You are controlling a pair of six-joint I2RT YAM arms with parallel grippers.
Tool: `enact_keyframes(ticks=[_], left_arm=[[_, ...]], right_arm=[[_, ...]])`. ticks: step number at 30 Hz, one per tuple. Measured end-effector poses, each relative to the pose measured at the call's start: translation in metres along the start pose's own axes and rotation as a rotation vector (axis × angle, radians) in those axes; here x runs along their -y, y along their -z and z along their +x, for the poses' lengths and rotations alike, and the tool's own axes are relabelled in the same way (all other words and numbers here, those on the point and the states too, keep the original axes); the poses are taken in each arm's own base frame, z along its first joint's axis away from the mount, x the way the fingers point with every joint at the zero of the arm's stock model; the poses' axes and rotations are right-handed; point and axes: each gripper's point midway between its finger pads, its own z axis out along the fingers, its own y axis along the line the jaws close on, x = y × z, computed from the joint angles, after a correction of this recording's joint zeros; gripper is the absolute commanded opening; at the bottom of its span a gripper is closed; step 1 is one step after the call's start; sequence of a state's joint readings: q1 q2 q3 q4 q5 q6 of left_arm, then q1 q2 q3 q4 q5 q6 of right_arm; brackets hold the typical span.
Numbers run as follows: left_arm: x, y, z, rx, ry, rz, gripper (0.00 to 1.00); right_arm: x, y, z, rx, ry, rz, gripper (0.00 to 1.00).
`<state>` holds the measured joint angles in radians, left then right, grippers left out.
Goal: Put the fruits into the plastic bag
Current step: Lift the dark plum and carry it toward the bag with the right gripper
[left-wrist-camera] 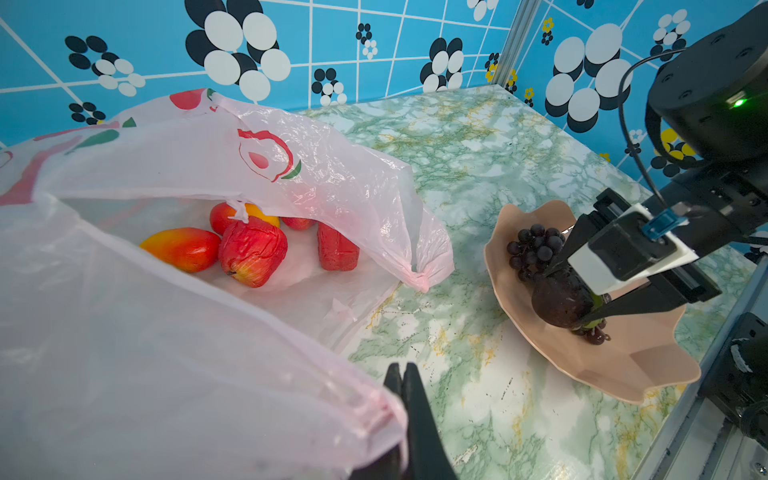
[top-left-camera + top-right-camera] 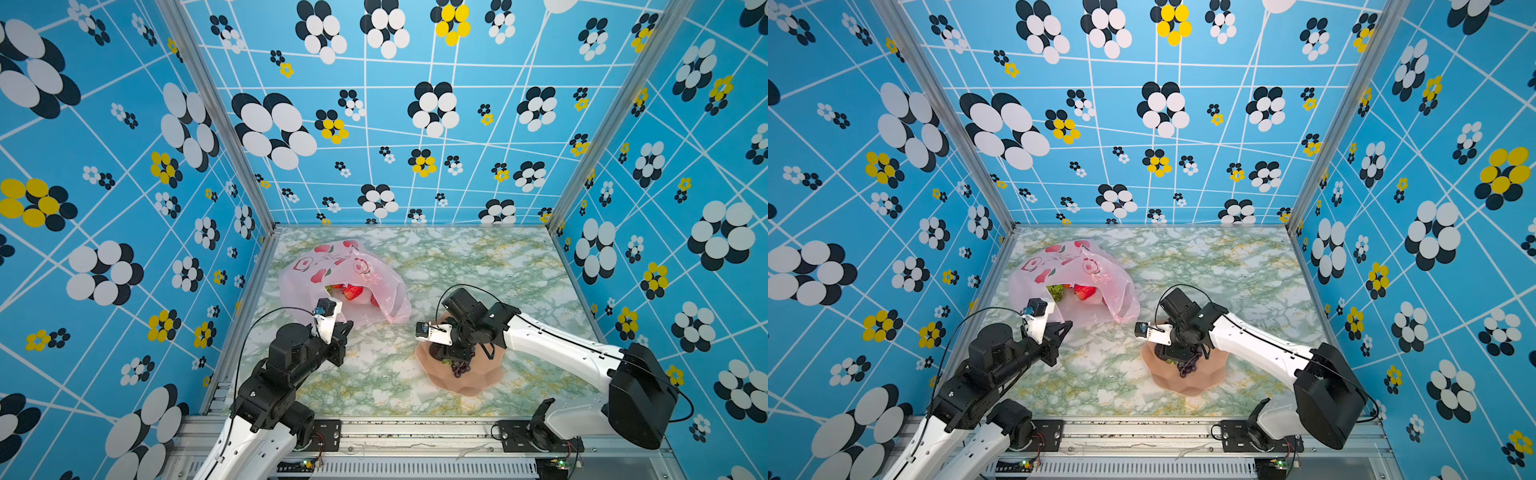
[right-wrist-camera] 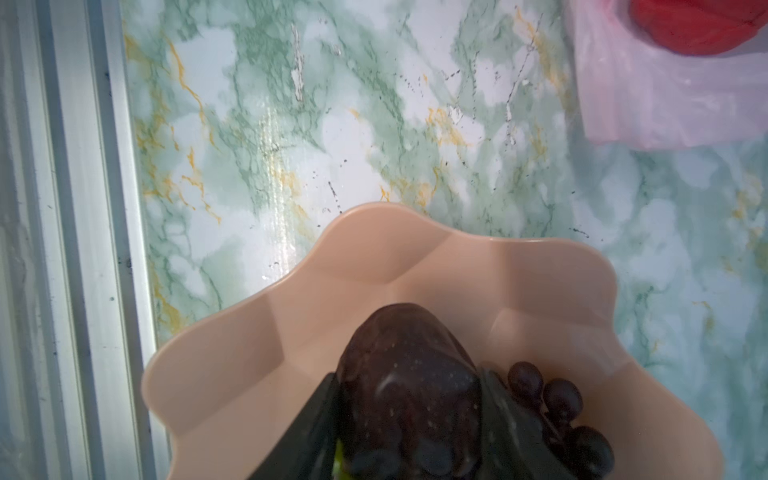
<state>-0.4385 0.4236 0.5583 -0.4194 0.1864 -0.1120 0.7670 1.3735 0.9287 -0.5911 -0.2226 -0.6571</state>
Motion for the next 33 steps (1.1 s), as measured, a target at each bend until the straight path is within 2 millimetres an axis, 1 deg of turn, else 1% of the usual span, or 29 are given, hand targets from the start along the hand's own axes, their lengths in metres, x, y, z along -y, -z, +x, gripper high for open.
enact_keyframes(ticks=[2, 4, 7, 11, 14, 19, 22, 24, 26, 28, 33], left_arm=[[0.000, 0.000, 0.000, 0.000, 0.000, 0.000, 0.00], [0.000, 0.000, 0.000, 0.000, 0.000, 0.000, 0.00], [0.000, 0.000, 0.000, 0.000, 0.000, 0.000, 0.00], [0.000, 0.000, 0.000, 0.000, 0.000, 0.000, 0.00], [0.000, 0.000, 0.000, 0.000, 0.000, 0.000, 0.00], [0.000, 0.000, 0.000, 0.000, 0.000, 0.000, 0.00], [0.000, 0.000, 0.000, 0.000, 0.000, 0.001, 0.00], [0.000, 0.000, 0.000, 0.000, 0.000, 0.001, 0.00], [0.000, 0.000, 0.000, 0.000, 0.000, 0.001, 0.00], [0.000, 0.000, 0.000, 0.000, 0.000, 0.001, 0.00], [0.000, -0.001, 0.001, -0.005, 0.001, 0.001, 0.00]], right_arm=[[0.007, 0.008, -0.001, 0.051, -0.051, 0.024, 0.52], [0.015, 0.016, -0.001, 0.105, -0.115, 0.052, 0.55], [0.031, 0.029, 0.000, 0.210, -0.242, 0.099, 0.55], [0.049, 0.044, -0.002, 0.381, -0.446, 0.141, 0.54], [0.058, 0.049, -0.001, 0.513, -0.615, 0.152, 0.53], [0.063, 0.045, 0.009, 0.689, -0.900, 0.130, 0.52], [0.065, 0.049, 0.013, 0.777, -1.051, 0.122, 0.50], [0.068, 0.057, 0.016, 0.855, -1.155, 0.119, 0.49], [0.070, 0.064, 0.018, 0.918, -1.240, 0.116, 0.45], [0.073, 0.072, 0.020, 0.966, -1.323, 0.109, 0.45], [0.078, 0.106, 0.017, 1.114, -1.445, 0.096, 0.45]])
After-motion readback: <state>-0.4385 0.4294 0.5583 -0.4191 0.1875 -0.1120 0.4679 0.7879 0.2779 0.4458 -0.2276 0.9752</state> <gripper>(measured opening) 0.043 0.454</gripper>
